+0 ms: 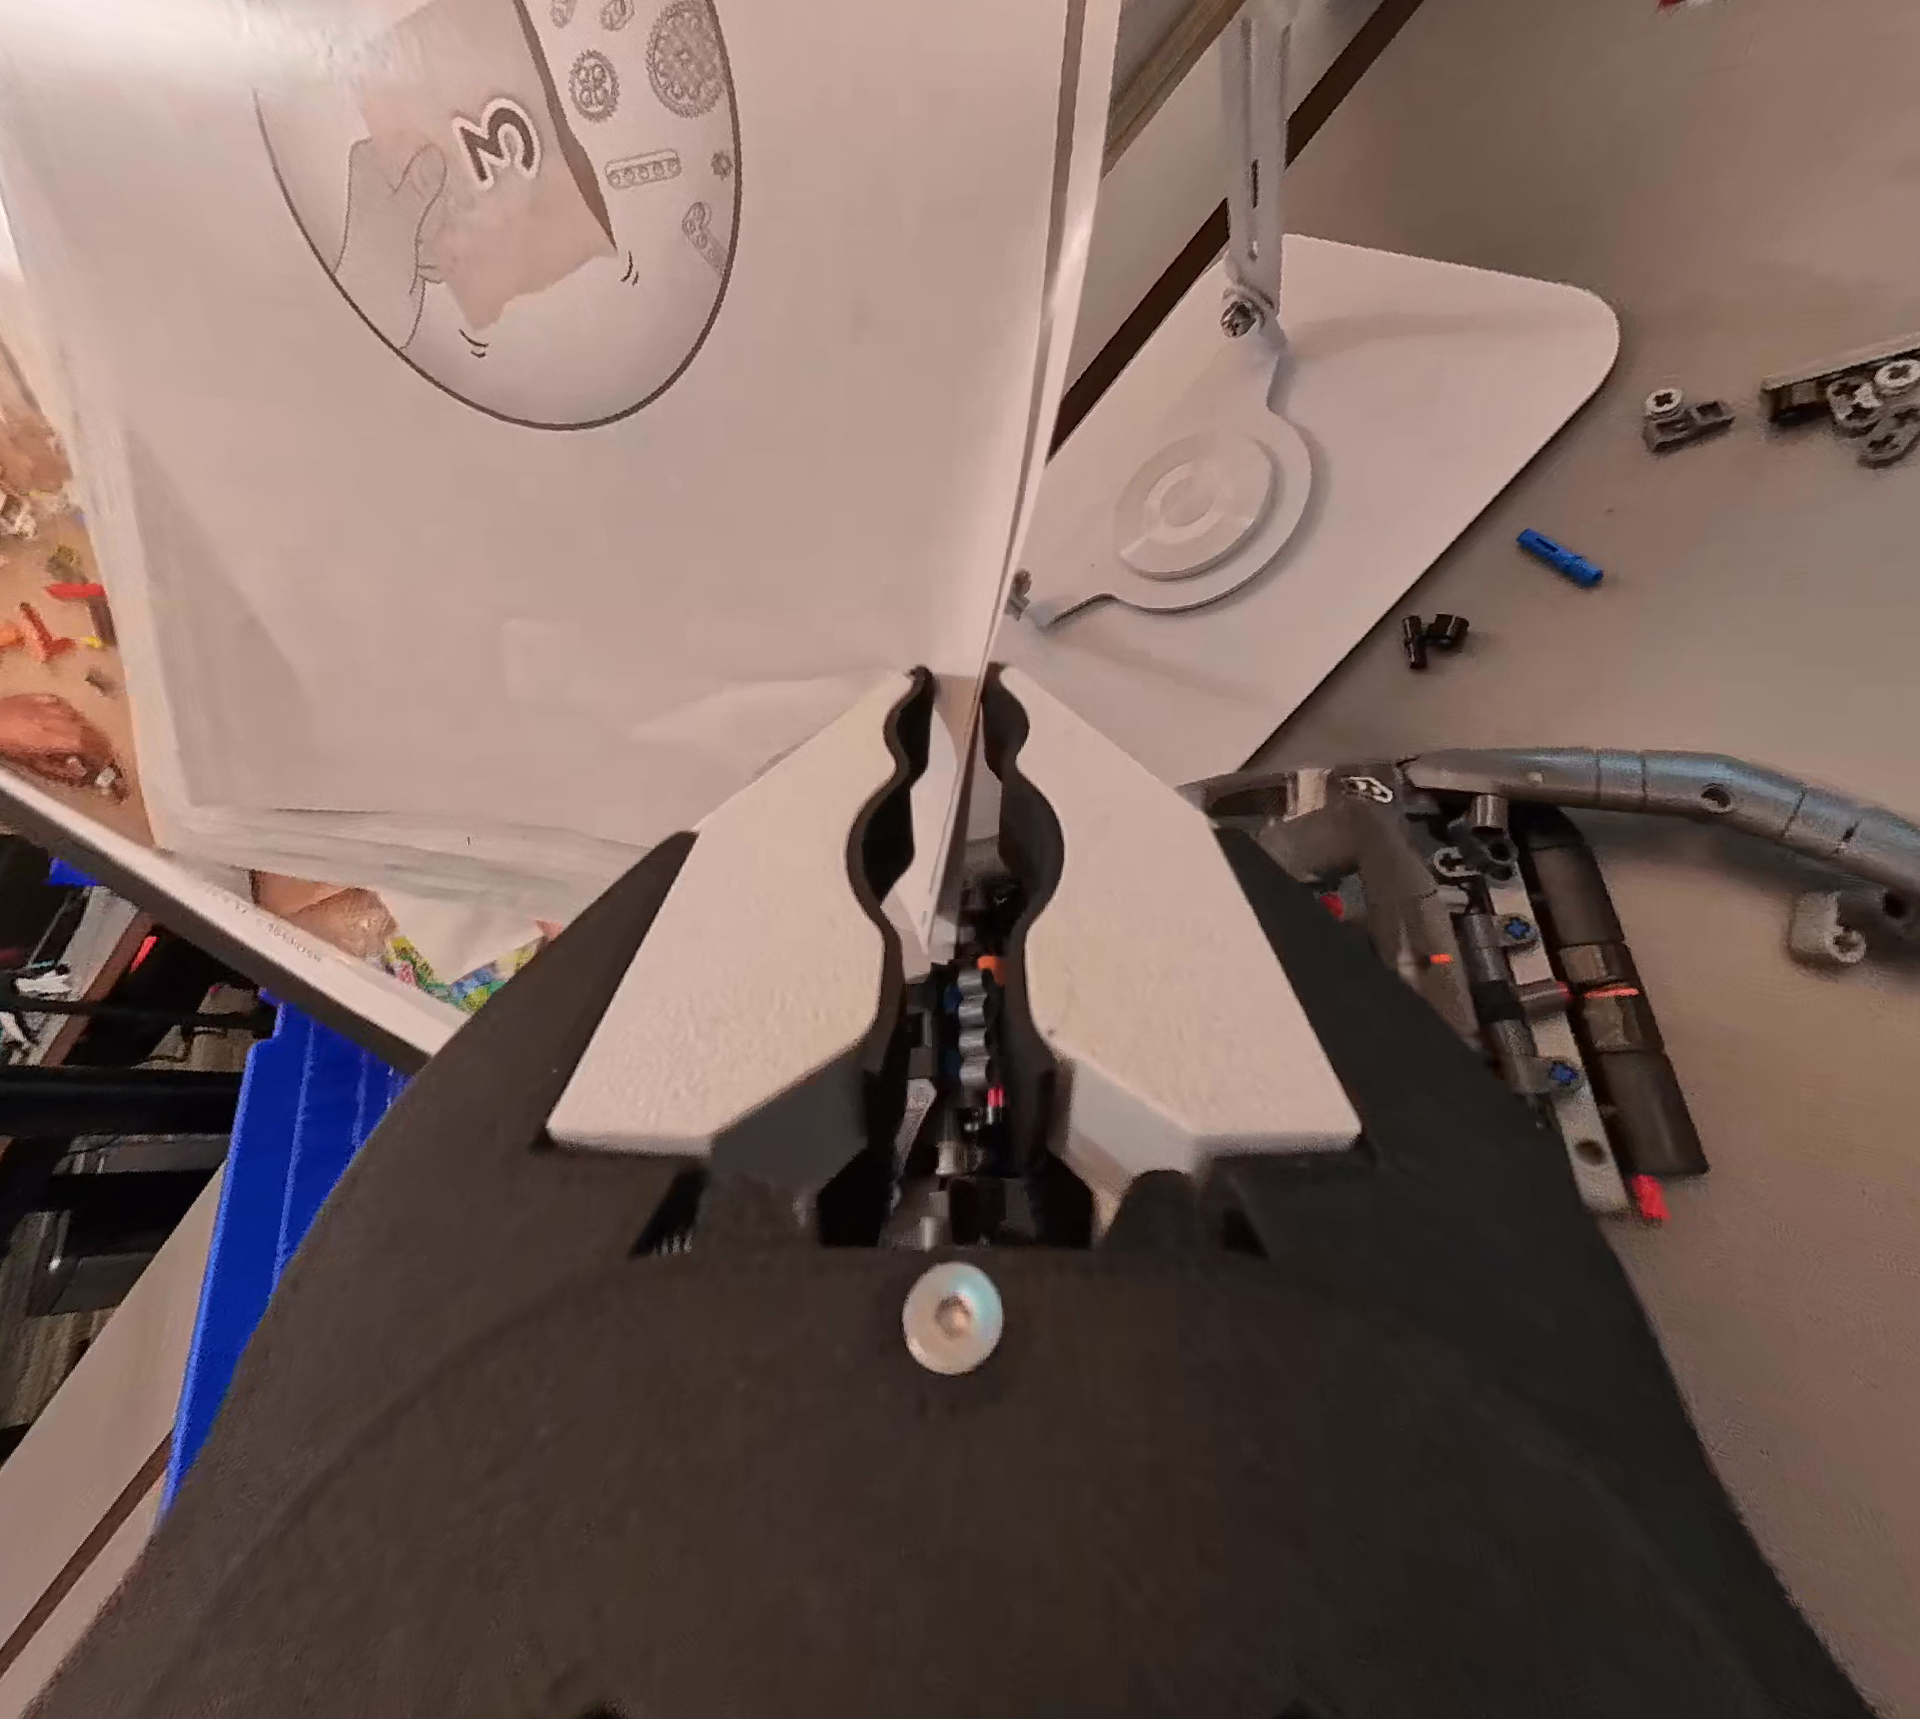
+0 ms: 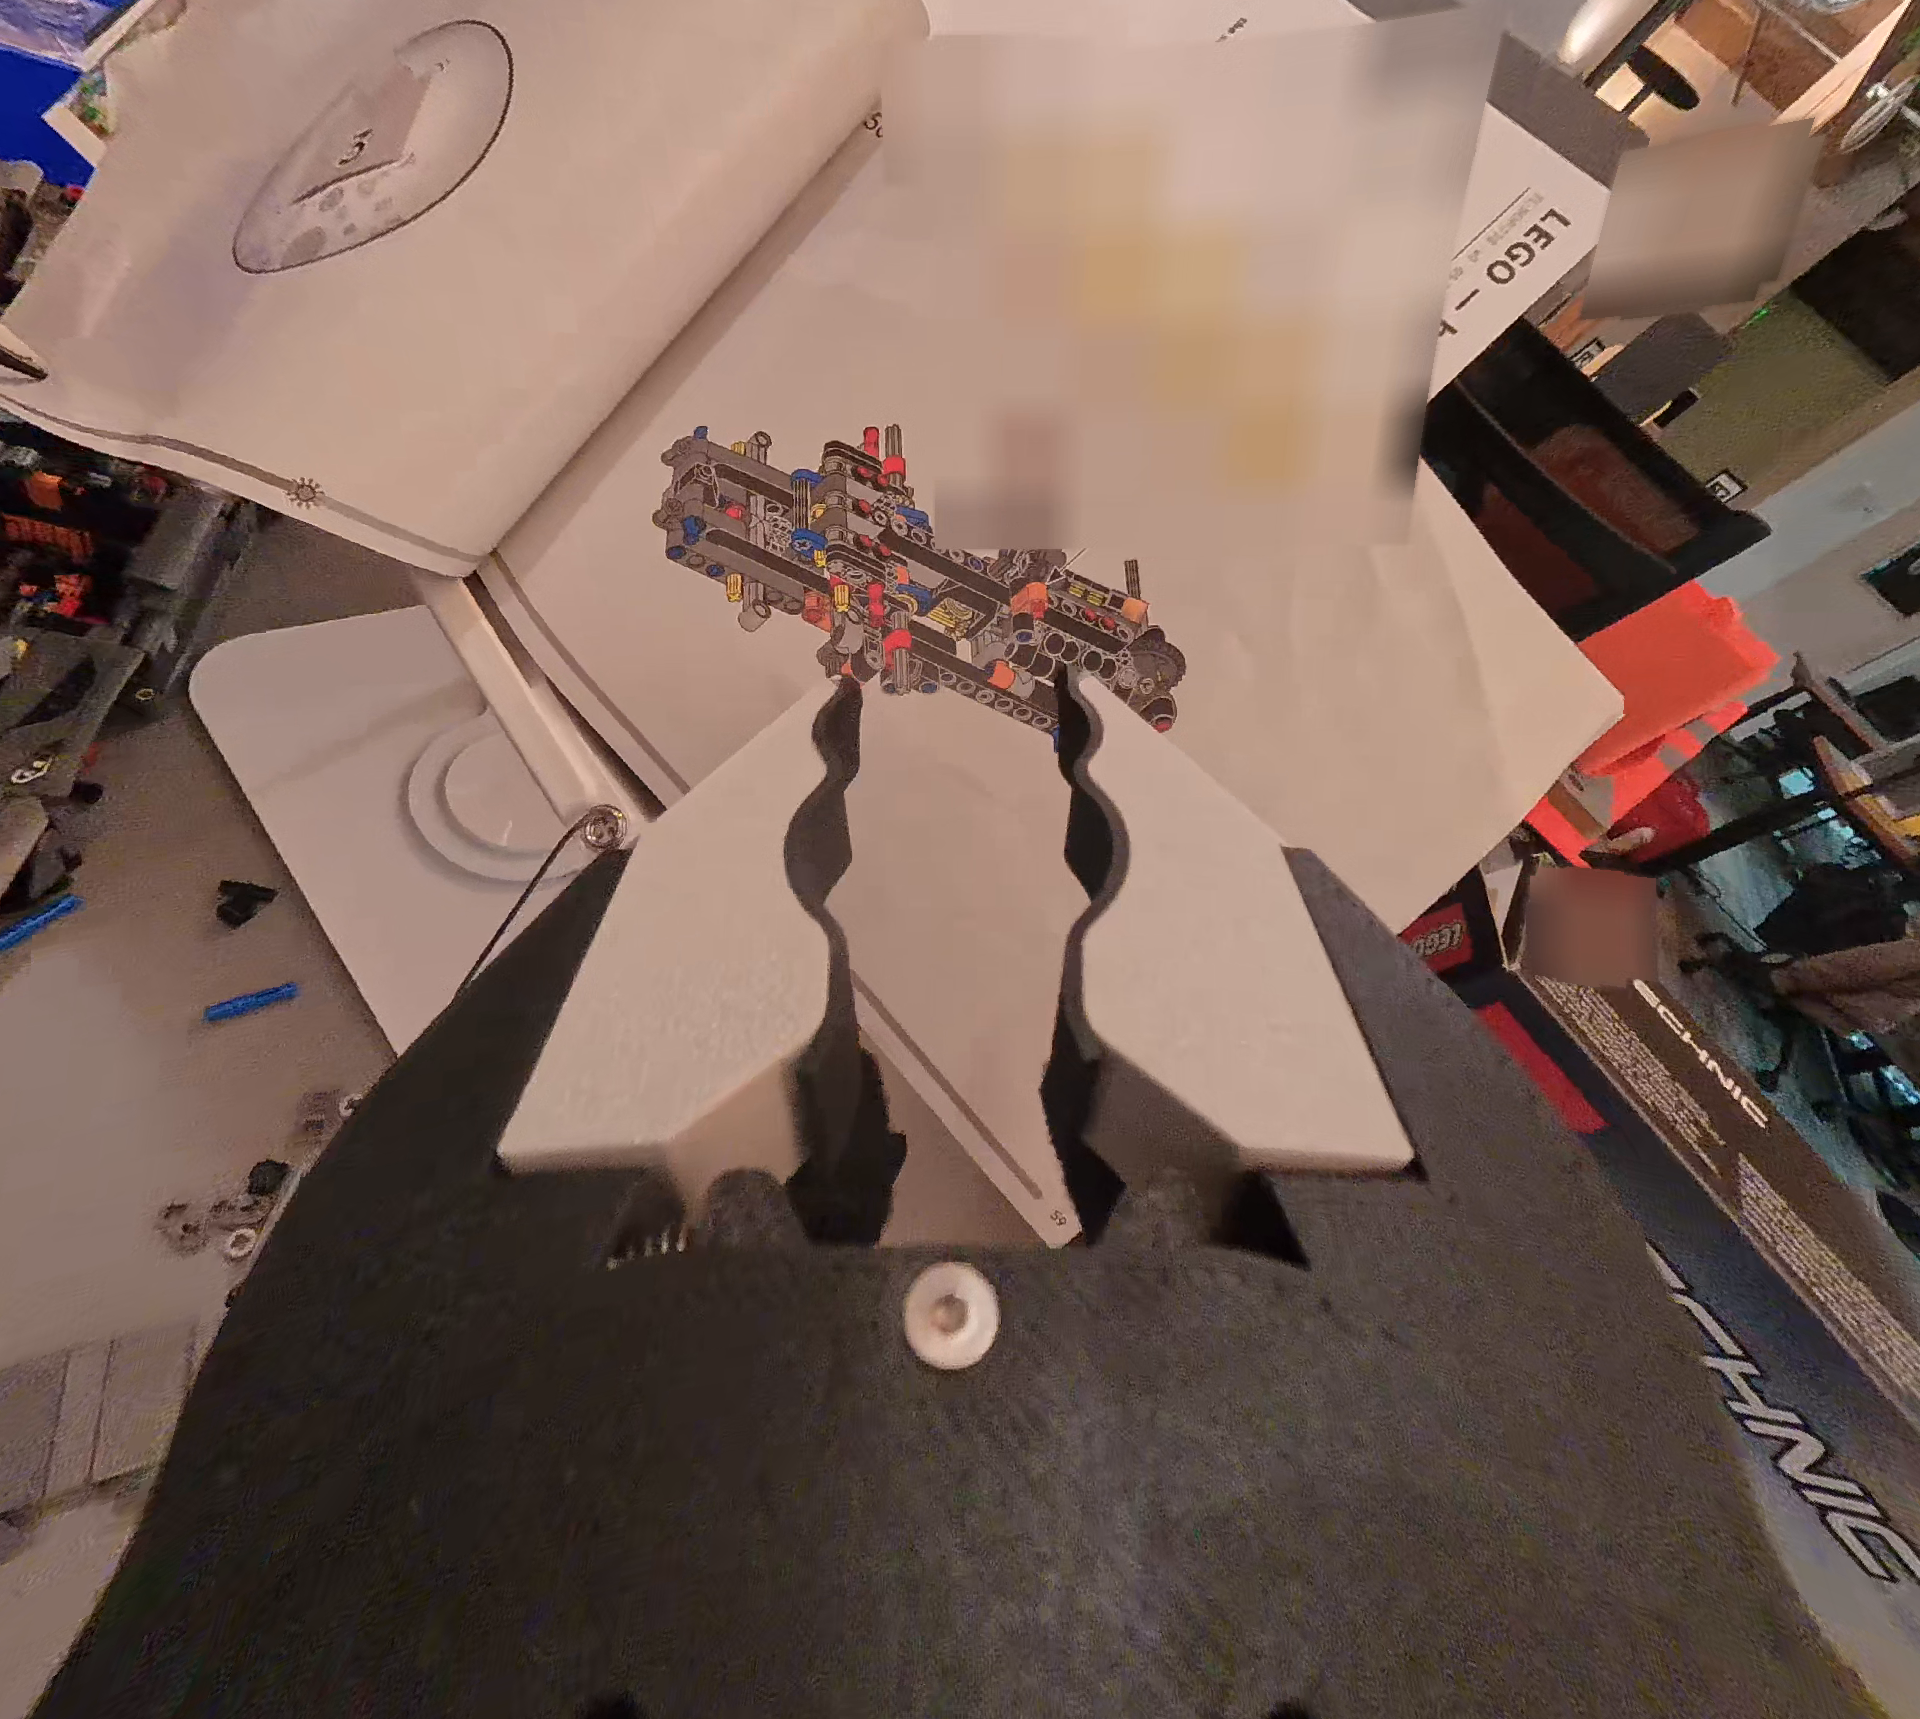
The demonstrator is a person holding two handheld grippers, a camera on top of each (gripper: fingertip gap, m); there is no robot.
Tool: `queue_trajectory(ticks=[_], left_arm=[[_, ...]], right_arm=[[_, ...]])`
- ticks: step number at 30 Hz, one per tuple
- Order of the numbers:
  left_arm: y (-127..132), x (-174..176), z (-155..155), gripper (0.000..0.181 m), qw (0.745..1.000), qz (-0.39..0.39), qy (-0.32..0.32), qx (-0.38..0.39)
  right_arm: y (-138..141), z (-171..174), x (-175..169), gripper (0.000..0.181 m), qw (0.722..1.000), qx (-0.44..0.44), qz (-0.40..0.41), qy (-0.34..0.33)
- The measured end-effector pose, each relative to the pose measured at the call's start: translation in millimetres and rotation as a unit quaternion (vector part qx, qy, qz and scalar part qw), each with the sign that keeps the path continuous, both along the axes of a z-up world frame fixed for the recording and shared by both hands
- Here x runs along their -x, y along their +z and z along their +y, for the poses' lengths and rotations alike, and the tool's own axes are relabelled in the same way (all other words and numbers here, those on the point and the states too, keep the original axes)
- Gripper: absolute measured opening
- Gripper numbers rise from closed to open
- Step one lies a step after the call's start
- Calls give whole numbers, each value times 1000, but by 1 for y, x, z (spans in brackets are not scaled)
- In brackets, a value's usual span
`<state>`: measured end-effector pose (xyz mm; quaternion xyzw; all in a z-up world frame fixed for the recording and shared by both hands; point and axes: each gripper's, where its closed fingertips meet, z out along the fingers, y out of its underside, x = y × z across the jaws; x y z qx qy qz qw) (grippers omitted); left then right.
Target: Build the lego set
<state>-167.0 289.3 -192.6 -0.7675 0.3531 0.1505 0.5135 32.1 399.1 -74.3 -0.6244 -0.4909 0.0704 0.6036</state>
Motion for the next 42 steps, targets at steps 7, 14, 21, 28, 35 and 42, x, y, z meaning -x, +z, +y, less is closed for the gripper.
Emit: queue_trajectory(ticks=[7, 14, 21, 28, 35, 42], left_arm=[[-4, 21, 3, 3, 1000, 2, 28, -11], [-3, 32, 4, 4, 999, -4, 37, -22], [-4, 36, 3, 4, 999, 6, 42, -32], [-4, 37, 2, 3, 998, 6, 43, -36], [-3, 41, 2, 2, 998, 2, 47, -39], [1, 49, 1, 2, 998, -7, 54, -44]], right_arm=[[-23, 14, -4, 32, 999, 29, -15, -19], [-38, 22, -5, 32, 998, 45, -19, -33], [-41, 23, -4, 32, 998, 40, -25, -37], [-41, 25, -5, 31, 998, 36, -22, -40], [-42, 25, -5, 31, 998, 25, -27, -42], [-42, 25, -4, 31, 999, 25, -26, -40]])
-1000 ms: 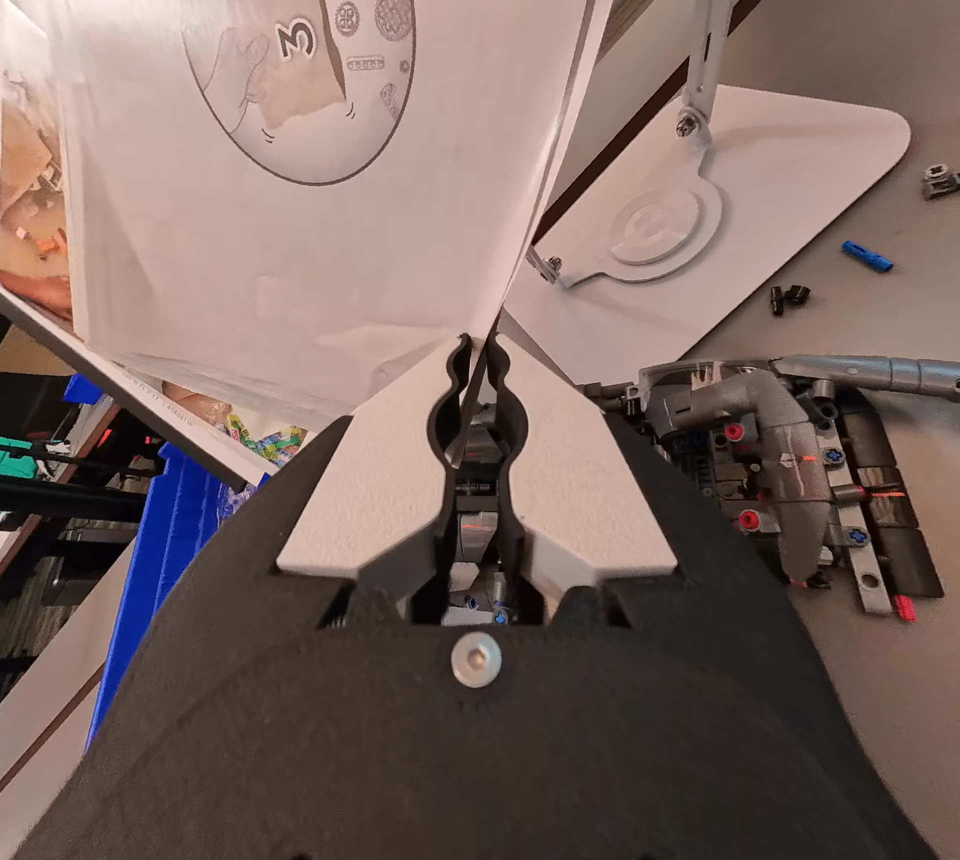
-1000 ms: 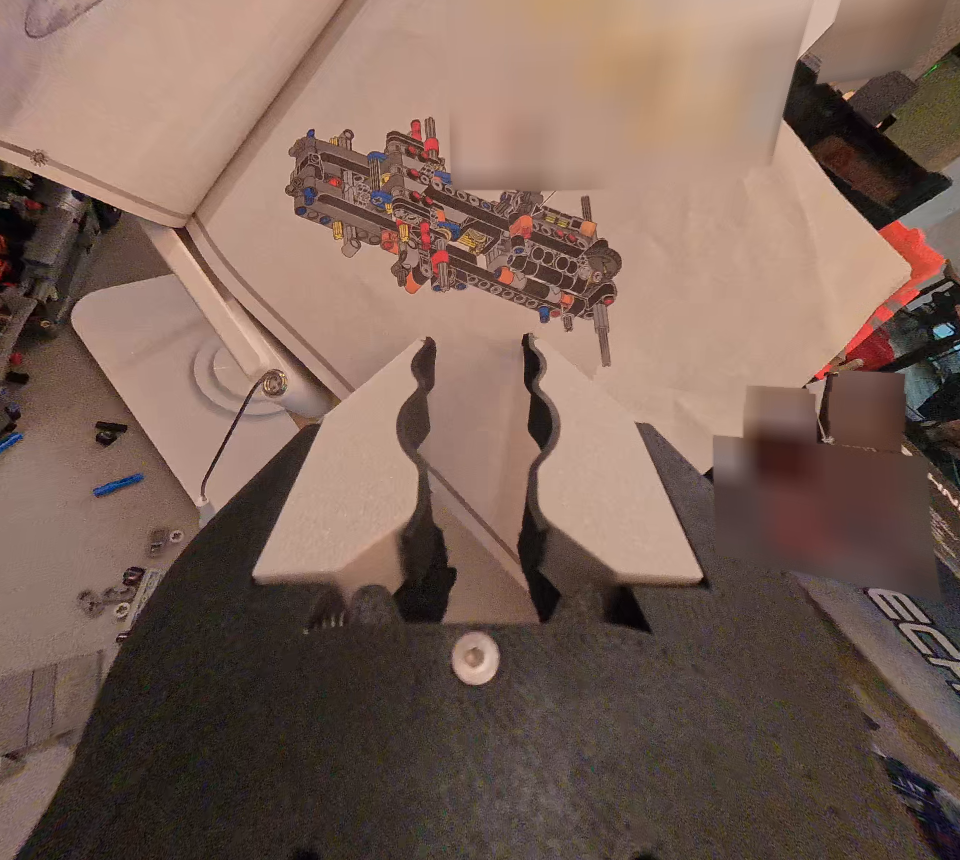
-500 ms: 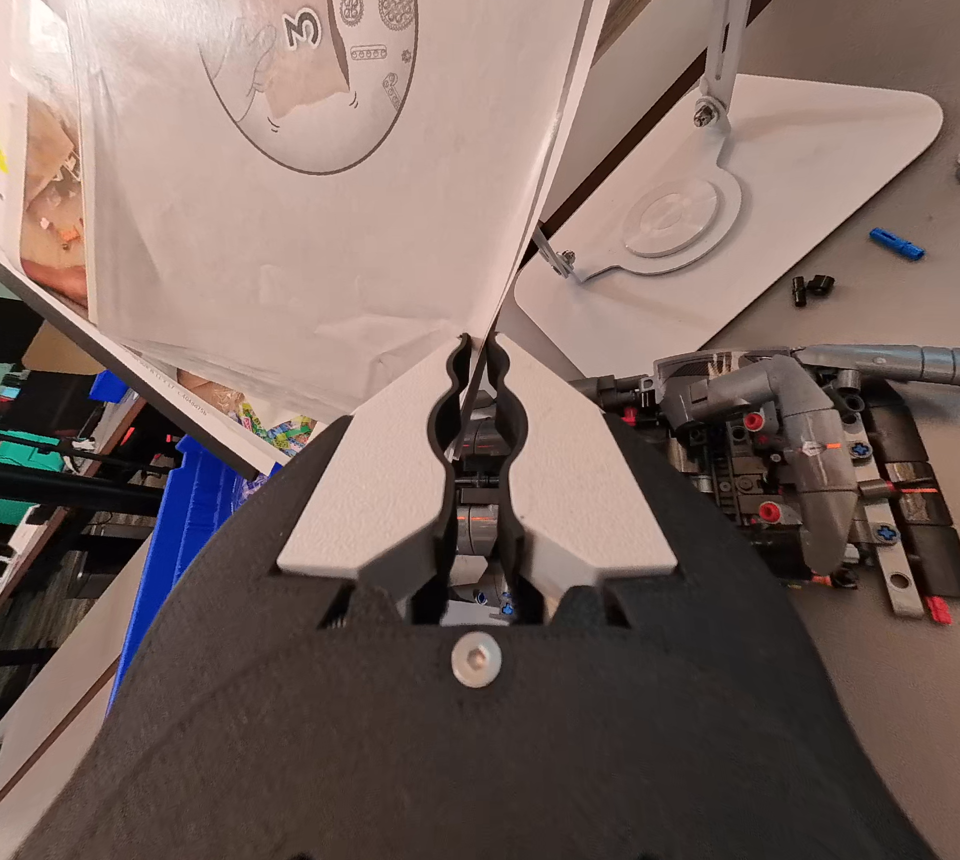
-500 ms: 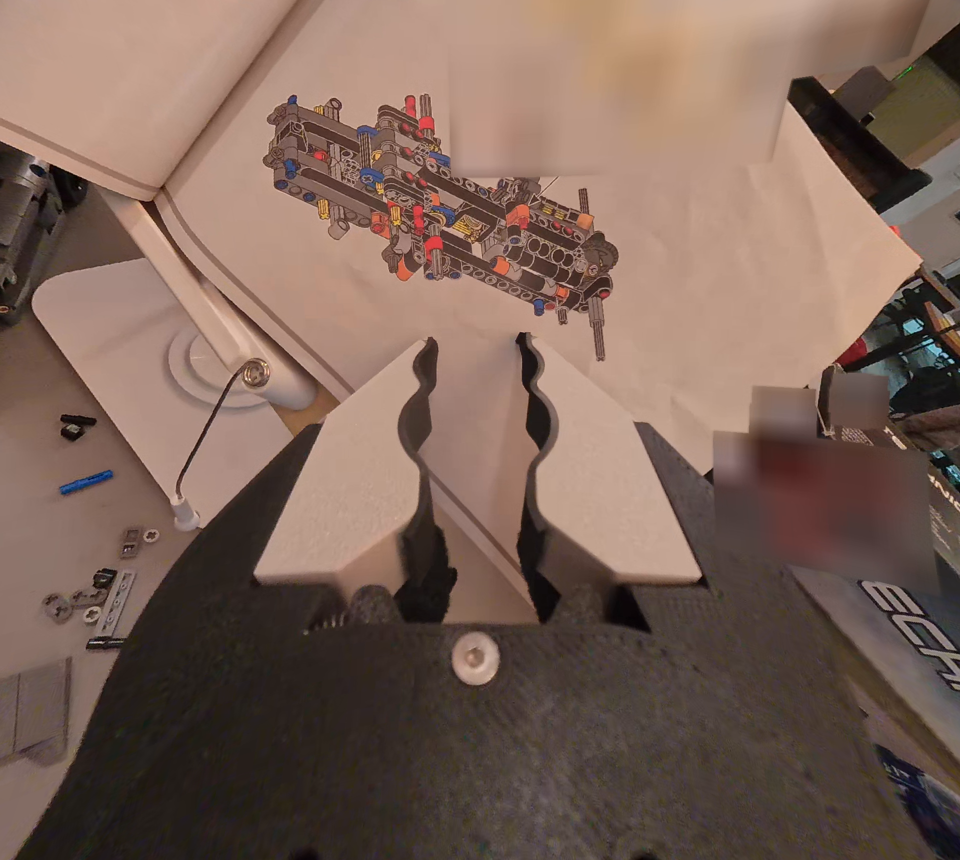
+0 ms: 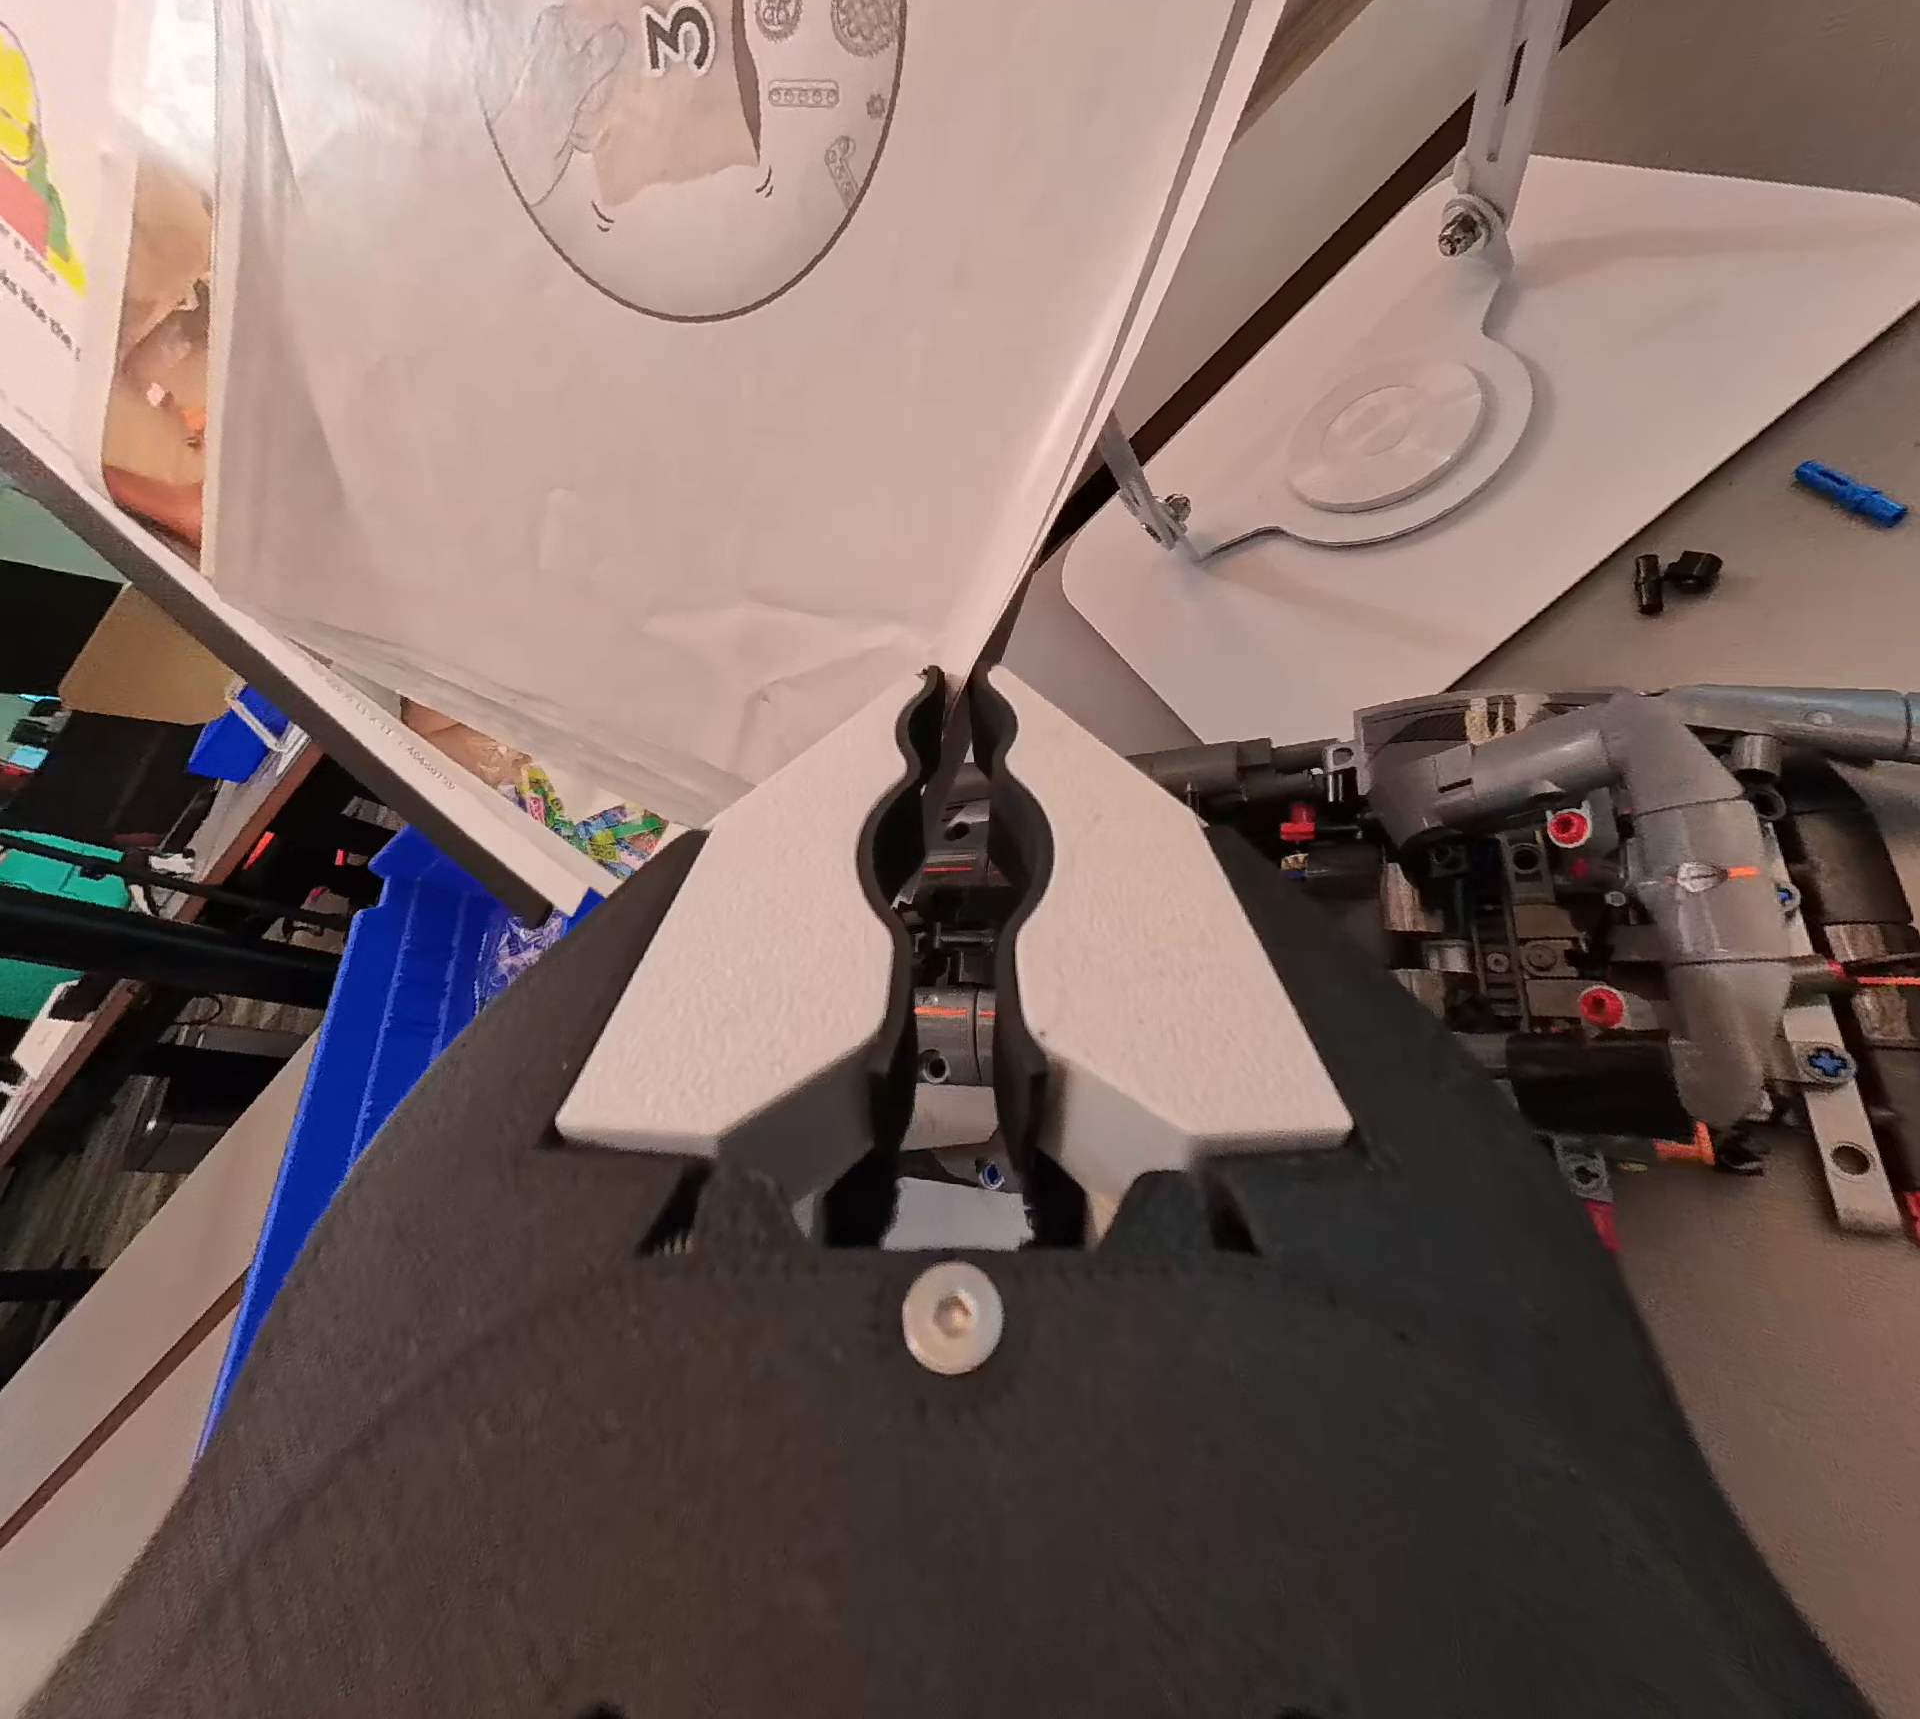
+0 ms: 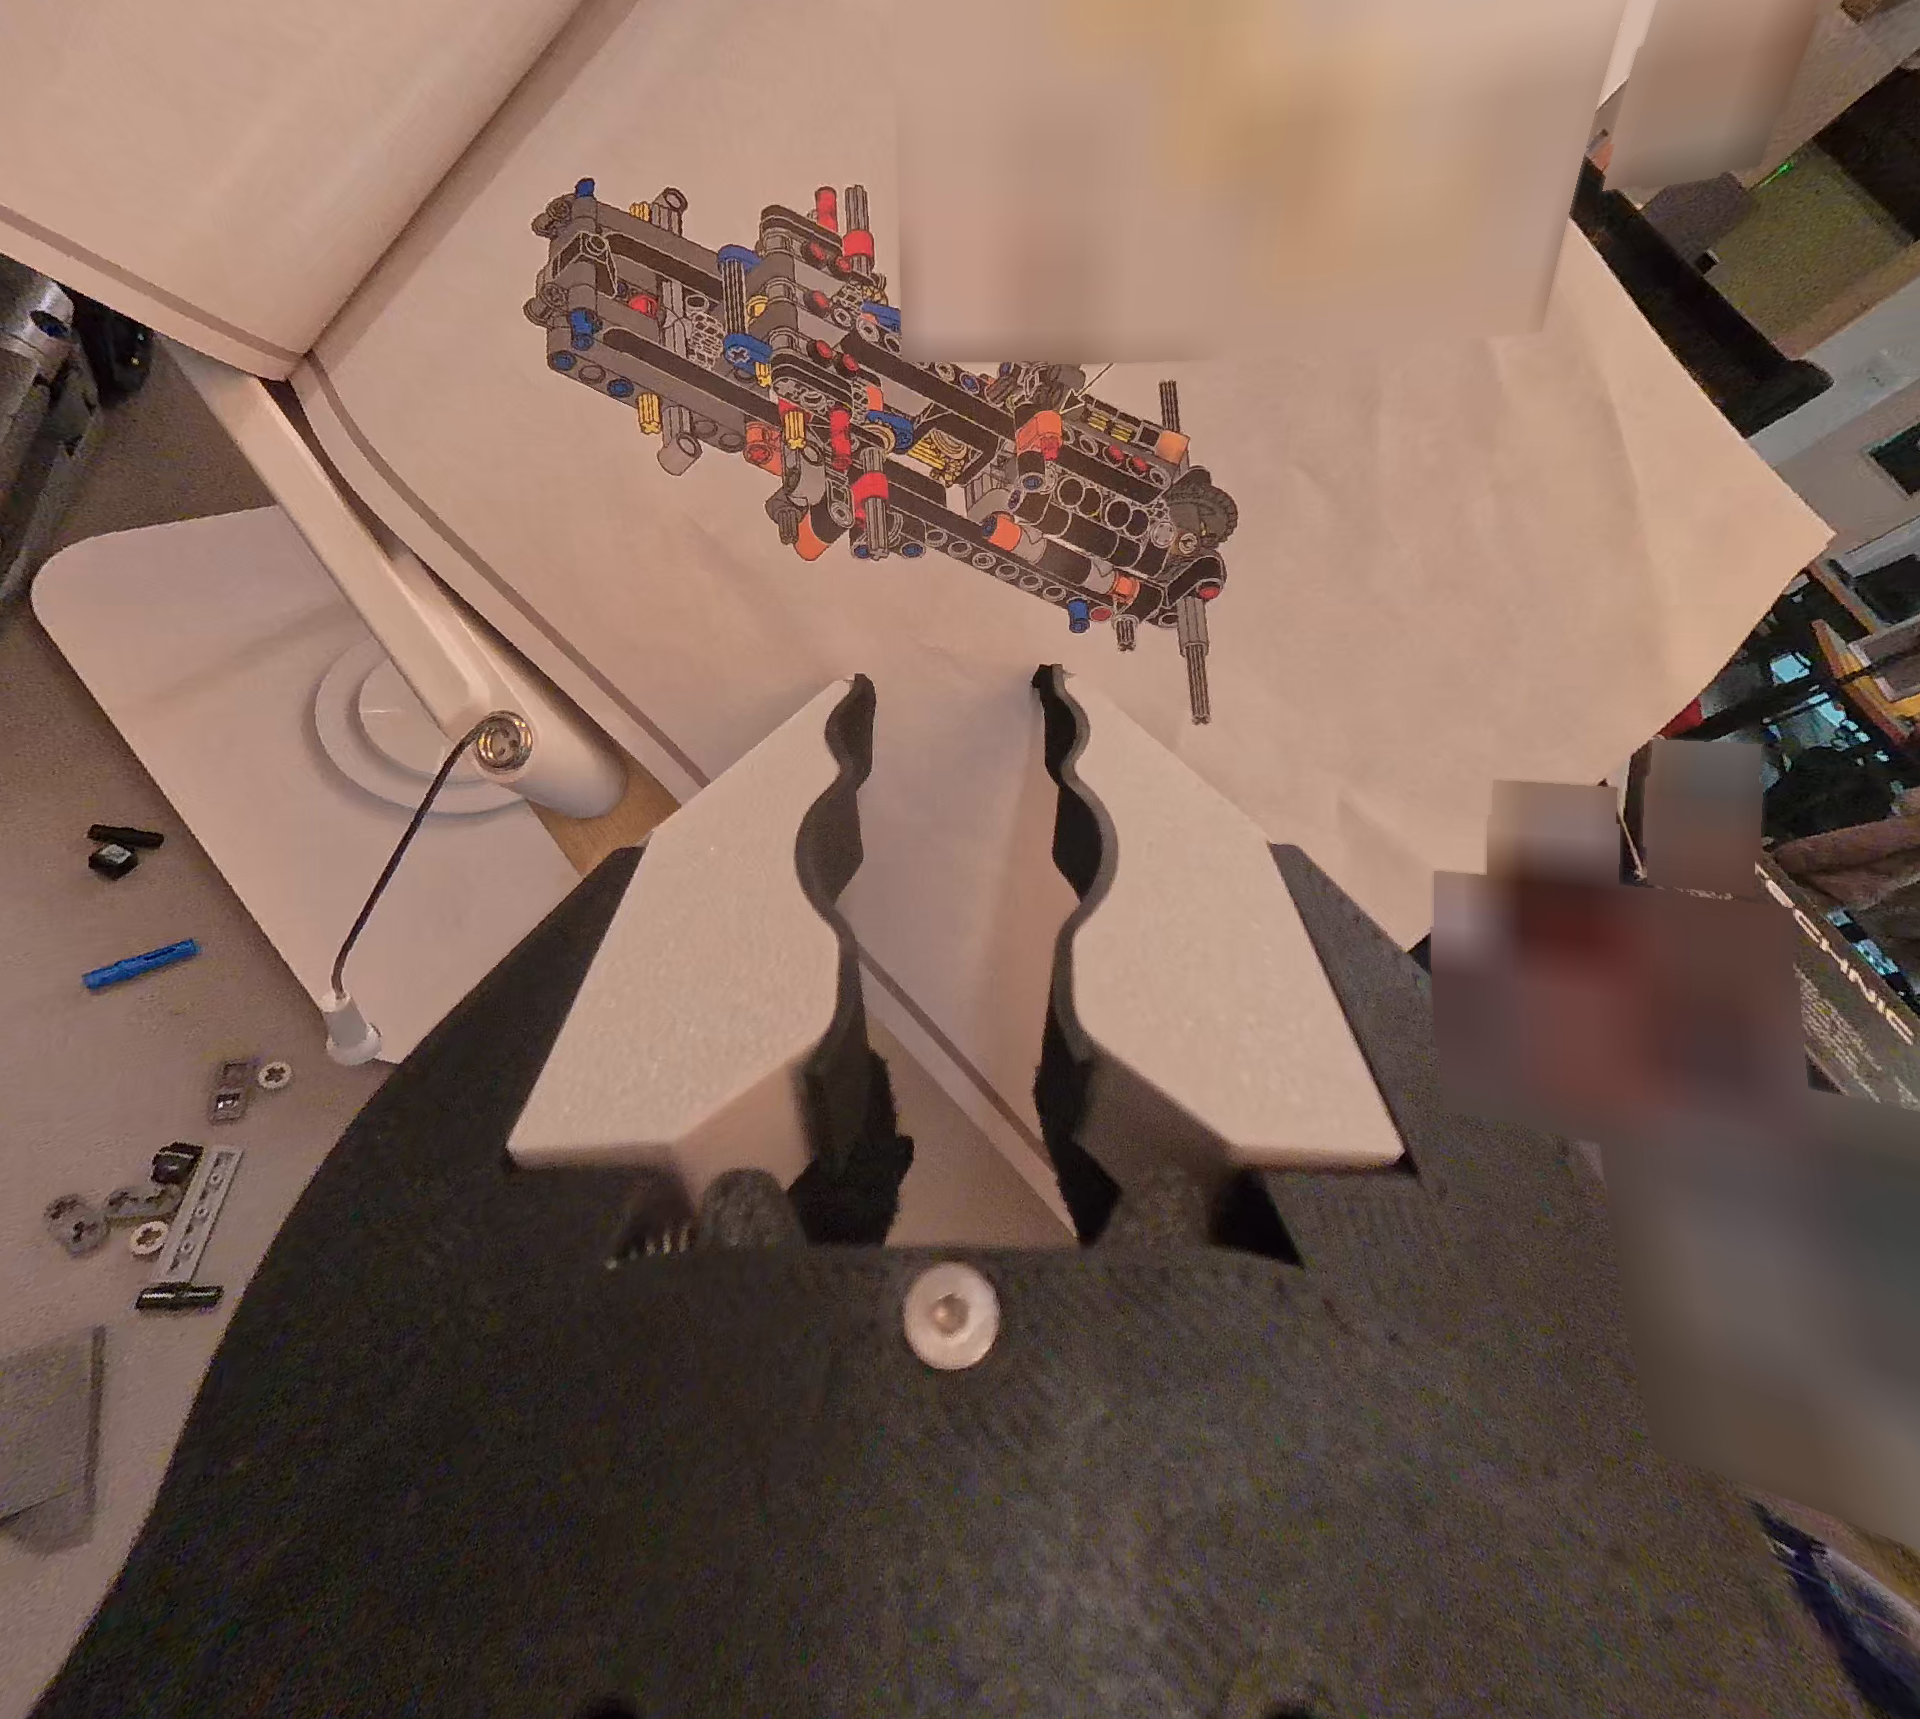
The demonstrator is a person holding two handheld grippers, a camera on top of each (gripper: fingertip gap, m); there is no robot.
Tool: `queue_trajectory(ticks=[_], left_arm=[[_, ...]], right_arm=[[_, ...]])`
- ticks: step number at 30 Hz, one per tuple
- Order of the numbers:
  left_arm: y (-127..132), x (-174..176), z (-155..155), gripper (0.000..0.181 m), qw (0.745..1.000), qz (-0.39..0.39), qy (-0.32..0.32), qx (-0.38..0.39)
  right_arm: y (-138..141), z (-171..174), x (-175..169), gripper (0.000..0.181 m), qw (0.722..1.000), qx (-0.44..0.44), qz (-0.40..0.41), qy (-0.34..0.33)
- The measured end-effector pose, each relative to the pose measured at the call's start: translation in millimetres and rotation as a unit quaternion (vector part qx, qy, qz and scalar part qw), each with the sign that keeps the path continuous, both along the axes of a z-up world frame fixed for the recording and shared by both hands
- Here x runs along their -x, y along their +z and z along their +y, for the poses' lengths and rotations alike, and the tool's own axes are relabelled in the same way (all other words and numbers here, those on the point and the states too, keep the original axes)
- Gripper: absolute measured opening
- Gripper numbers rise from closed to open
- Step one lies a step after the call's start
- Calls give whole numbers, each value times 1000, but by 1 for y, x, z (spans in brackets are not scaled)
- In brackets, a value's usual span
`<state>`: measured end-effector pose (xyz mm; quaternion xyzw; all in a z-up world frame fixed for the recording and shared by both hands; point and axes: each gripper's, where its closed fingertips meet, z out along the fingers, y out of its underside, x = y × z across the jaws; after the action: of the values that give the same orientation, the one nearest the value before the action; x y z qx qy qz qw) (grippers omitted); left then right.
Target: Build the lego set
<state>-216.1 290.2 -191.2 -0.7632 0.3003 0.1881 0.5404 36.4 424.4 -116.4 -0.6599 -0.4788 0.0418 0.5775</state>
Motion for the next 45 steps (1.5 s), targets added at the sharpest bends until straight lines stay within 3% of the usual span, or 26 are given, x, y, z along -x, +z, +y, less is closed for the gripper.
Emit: queue_trajectory(ticks=[31, 33, 37, 41, 45], left_arm=[[2, 4, 0, 2, 1000, -6, 2, -5], [1, 3, -1, 2, 1000, -7, -1, -4], [0, 2, 0, 2, 1000, -6, -1, -3], [-1, 2, 0, 2, 1000, -7, -2, -2], [-1, 2, 0, 2, 1000, -7, -2, -2]], right_arm=[[0, 1, 1, 32, 1000, -5, 4, 4], [3, 1, 1, 37, 1000, -13, 10, 2], [10, 8, -4, 66, 999, -25, 29, -21], [11, 15, -11, 78, 998, -23, 45, -38], [10, 16, -11, 77, 998, -14, 54, -34]])
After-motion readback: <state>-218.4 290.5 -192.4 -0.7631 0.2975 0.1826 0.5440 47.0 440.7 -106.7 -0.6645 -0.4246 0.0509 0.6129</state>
